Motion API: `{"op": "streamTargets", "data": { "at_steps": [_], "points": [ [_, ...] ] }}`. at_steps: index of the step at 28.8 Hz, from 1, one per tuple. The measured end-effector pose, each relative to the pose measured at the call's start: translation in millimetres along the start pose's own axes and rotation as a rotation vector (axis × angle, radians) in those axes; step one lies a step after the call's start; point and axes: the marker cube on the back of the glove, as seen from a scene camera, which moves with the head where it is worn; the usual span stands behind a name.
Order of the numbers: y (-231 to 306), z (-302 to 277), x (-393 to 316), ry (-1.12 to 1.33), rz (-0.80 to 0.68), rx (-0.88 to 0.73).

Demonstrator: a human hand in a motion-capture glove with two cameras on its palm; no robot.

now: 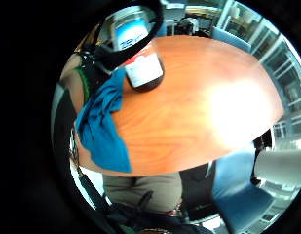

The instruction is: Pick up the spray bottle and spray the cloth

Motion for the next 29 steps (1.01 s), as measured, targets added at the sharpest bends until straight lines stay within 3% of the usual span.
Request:
{"op": "streamTargets", "data": {
  "at_steps": [7, 15, 29],
  "points": [
    [-21, -7, 22, -0.110, 0.188, 0.155],
    [-39, 8, 46, -0.264, 0.320, 0.197],
    [-57, 26, 57, -0.490, 0.388, 0.276]
  ]
}}
